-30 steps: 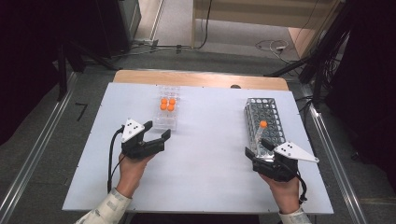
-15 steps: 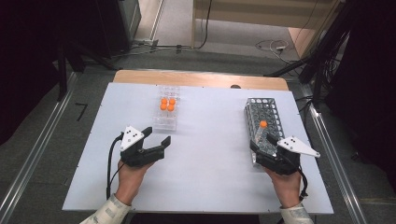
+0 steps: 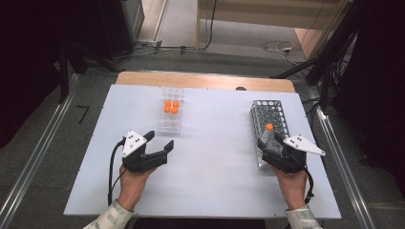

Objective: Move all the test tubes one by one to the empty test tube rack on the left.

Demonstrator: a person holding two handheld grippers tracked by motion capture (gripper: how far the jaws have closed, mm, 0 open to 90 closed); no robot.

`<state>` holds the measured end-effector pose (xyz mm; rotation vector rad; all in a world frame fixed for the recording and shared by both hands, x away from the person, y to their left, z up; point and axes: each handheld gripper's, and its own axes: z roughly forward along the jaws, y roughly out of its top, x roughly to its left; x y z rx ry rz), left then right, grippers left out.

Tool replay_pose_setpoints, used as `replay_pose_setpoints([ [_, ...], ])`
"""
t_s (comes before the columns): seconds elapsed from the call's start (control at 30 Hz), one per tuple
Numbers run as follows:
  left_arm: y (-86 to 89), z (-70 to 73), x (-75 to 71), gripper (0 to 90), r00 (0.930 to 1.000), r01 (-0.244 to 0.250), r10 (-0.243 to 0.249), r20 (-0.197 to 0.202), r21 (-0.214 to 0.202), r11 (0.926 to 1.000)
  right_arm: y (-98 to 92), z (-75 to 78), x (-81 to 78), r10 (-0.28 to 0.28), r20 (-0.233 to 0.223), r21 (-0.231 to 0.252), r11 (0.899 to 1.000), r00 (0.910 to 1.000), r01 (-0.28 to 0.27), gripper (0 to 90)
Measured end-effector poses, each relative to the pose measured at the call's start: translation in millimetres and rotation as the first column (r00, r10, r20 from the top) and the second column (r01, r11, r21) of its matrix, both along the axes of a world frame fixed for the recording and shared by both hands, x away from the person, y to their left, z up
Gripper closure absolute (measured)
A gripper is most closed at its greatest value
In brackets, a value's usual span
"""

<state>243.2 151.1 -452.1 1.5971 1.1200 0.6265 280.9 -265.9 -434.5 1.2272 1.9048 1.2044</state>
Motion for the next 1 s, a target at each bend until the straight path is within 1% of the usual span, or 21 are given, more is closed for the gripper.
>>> replay_pose_setpoints([
  [0.4, -1.9, -1.4, 0.2, 22.4, 1.0, 0.005, -0.005, 0.003, 0.005, 1.0, -1.9, -5.1, 13.4, -0.039, -0.014, -0.003, 0.999, 0.9991, 0.039, 34.6],
  [0.53, -2.4, -1.8, 0.2, 22.5, 1.0, 0.006, -0.006, 0.002, 0.007, 1.0, 0.1, -7.4, 17.4, -0.053, -0.017, -0.022, 0.998, 0.9985, 0.052, 35.0],
  [0.63, -2.6, -2.2, 0.3, 22.5, 1.0, 0.008, -0.008, 0.002, 0.01, 0.9999, 1.7, -9.7, 21.0, -0.06, -0.029, -0.032, 0.998, 0.9978, 0.059, 35.7],
  [0.7, -2.9, -2.6, 0.4, 22.5, 1.0, 0.008, -0.008, 0.001, 0.01, 0.9999, 2.2, -10.3, 22.5, -0.067, -0.028, -0.038, 0.997, 0.9974, 0.066, 37.8],
  [0.8, -3.2, -3.1, 0.6, 22.5, 1.0, 0.007, -0.007, 0.0, 0.009, 0.9999, 2.8, -10.6, 24.4, -0.08, -0.026, -0.044, 0.996, 0.9965, 0.079, 44.0],
  [1.0, -3.6, -3.6, 0.5, 22.5, 1.0, 0.008, -0.008, 0.0, 0.013, 0.9999, 3.5, -13.0, 29.7, -0.097, -0.038, -0.057, 0.994, 0.9945, 0.095, 52.5],
])
